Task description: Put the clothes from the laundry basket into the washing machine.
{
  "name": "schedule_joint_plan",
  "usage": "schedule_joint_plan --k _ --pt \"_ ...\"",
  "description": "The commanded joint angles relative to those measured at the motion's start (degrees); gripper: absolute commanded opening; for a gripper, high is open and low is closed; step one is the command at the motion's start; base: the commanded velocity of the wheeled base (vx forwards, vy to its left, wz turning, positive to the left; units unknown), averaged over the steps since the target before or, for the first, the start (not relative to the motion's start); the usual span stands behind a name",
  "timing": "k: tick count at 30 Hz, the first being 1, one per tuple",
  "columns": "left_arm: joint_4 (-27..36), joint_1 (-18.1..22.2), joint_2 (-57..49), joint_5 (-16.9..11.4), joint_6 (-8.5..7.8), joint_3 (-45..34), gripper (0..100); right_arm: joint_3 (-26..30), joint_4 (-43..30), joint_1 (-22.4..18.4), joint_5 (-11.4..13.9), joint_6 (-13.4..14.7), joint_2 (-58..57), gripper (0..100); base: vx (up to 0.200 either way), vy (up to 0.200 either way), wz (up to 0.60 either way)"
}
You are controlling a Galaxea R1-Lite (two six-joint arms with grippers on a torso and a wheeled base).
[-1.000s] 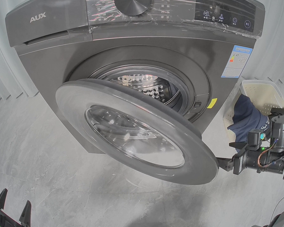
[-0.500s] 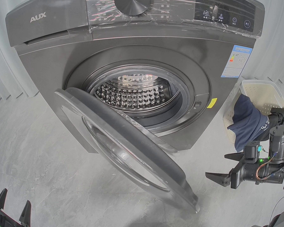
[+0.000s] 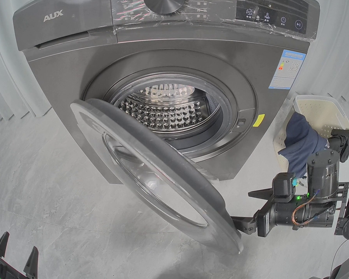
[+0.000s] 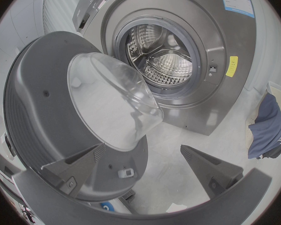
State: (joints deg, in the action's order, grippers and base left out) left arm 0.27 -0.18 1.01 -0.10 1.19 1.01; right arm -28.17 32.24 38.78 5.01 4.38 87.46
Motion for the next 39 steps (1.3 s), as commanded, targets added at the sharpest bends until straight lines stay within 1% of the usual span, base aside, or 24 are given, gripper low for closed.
schedule_joint_plan --k 1,3,5,6,9,12,13,15,19,23,29,31,34,36,39 --pt "0.0 0.01 -0.66 0.01 0.04 -0.75 100 2.16 0.19 1.83 0.0 0.28 -0.44 100 0.0 0.0 0.0" --pt "0.0 0.01 -0.66 0.01 0.04 -0.75 100 2.24 -0.08 1.65 0.0 0.37 -1.23 100 0.0 0.0 0.0" --pt "0.0 0.01 -0.66 0.01 -0.05 -0.75 100 1.19 0.01 0.42 -0.18 0.46 -1.41 100 0.0 0.0 0.0" --pt "0.0 0.01 -0.66 0.01 -0.05 -0.75 100 0.31 0.1 -0.55 -0.7 0.63 -1.15 100 0.0 0.0 0.0" --pt "0.0 0.01 -0.66 0.01 -0.05 -0.75 100 -4.35 -0.08 -5.2 -3.69 1.34 1.4 100 0.0 0.0 0.0" --pt "0.0 0.01 -0.66 0.01 -0.05 -0.75 100 -8.48 -0.08 -6.96 -4.4 1.42 4.92 100 0.0 0.0 0.0" --pt "0.0 0.01 -0.66 0.01 -0.05 -0.75 100 -10.76 -0.08 -7.84 -4.66 1.6 7.2 100 0.0 0.0 0.0" --pt "0.0 0.01 -0.66 0.01 -0.05 -0.75 100 -13.4 0.01 -9.16 -5.1 1.6 10.89 100 0.0 0.0 0.0" --pt "0.0 0.01 -0.66 0.01 -0.05 -0.75 100 -16.83 0.1 -8.72 -5.71 2.04 16.17 100 0.0 0.0 0.0" --pt "0.0 0.01 -0.66 0.01 0.04 -0.75 100 -18.06 -0.08 -8.02 -5.71 2.04 18.72 100 0.0 0.0 0.0" --pt "0.0 0.01 -0.66 0.01 -0.05 -0.75 100 -16.92 -0.25 -5.03 -5.71 2.04 18.45 100 0.0 0.0 0.0" --pt "0.0 0.01 -0.66 -0.08 -0.05 -0.75 100 -15.42 -0.08 -2.74 -5.71 2.04 17.4 100 0.0 0.0 0.0" --pt "0.0 0.01 -0.66 -0.08 -0.05 -0.75 100 -13.66 -0.16 -0.99 -5.8 2.04 15.03 100 0.0 0.0 0.0" --pt "0.0 0.01 -0.66 -0.08 -0.05 -0.75 100 -13.58 -0.16 -0.63 -5.8 2.04 14.5 100 0.0 0.0 0.0" --pt "0.0 -0.08 -0.66 0.01 -0.14 -0.75 100 -14.28 -0.08 -1.16 -5.8 2.13 14.76 100 0.0 0.0 0.0"
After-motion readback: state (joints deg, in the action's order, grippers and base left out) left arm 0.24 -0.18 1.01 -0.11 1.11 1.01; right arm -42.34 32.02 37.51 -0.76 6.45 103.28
